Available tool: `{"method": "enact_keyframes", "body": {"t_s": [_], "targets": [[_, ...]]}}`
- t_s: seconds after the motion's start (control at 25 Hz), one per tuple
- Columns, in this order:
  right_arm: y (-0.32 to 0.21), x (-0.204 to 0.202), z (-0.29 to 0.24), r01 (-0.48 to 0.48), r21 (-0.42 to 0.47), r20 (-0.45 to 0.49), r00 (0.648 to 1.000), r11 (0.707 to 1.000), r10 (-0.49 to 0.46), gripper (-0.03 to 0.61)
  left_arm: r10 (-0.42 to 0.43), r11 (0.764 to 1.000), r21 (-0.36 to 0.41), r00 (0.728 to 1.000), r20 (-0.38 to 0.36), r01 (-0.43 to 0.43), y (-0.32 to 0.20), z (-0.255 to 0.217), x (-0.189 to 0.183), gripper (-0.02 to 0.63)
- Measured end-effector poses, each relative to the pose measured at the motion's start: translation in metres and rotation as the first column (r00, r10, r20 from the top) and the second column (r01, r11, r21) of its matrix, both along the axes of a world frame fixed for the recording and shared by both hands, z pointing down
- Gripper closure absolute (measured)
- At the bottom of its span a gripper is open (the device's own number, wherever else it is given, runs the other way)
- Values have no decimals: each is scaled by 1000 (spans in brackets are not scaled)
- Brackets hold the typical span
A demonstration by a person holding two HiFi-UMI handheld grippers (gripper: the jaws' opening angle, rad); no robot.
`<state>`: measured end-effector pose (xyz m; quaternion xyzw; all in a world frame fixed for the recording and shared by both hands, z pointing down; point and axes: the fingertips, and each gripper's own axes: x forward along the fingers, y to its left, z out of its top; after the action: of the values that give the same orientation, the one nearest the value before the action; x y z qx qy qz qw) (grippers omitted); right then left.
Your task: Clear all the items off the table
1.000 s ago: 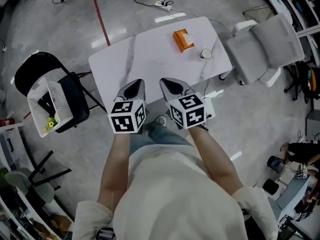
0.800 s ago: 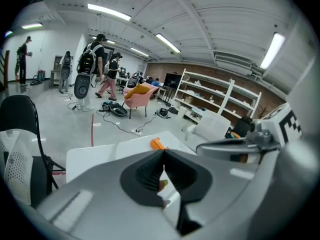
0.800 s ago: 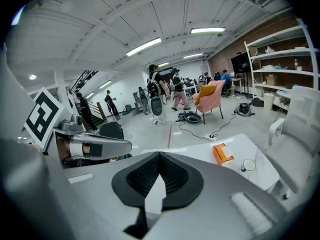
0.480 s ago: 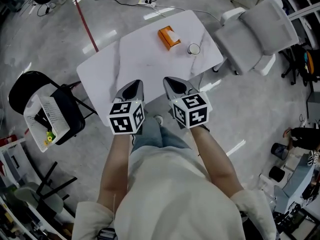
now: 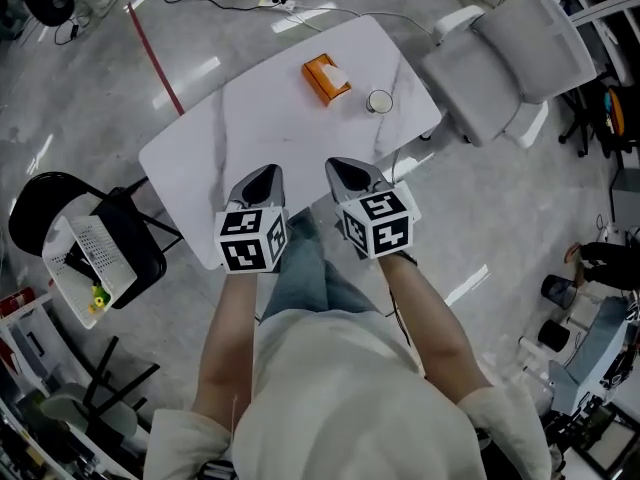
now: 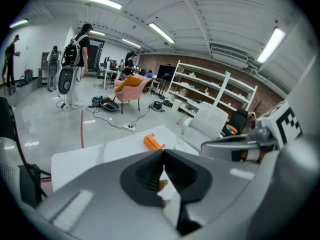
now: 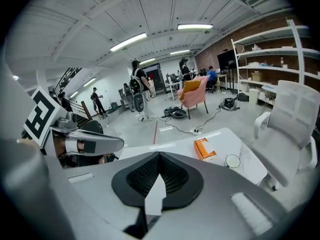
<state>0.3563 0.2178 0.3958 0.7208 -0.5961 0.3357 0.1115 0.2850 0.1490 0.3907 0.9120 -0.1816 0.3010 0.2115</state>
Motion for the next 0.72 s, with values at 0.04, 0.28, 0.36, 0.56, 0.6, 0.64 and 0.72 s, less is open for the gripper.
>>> {"method": "enact_keyframes", "body": {"t_s": [0.04,0.28,0.36,0.56,0.6,0.64,0.72], "targets": [[-4,5,6,0,-9,0,1000,1000,0,580,7,1000,2,1000,5,-7,-3,4,5,604],[-34,44,32,-9,-53,-12,1000,999,9,580,45,999,4,998,31,-45,-28,26,42,604],[-45,58,40,-15,-66,-15,1000,998,14,580,44,999,-5,998,36,-43,-40,35,53,604],[-71,89,58,-31,-93,-12,999,995,30,580,35,999,-29,998,53,-34,-64,57,73,604],[-76,95,61,-32,-98,-13,999,995,31,580,36,999,-35,998,57,-34,-68,61,78,604],[-80,101,65,-32,-105,-13,999,994,31,580,38,999,-40,997,60,-35,-72,65,83,604],[-88,111,74,-31,-119,-11,999,992,30,580,42,998,-48,997,64,-39,-78,72,92,603]]}}
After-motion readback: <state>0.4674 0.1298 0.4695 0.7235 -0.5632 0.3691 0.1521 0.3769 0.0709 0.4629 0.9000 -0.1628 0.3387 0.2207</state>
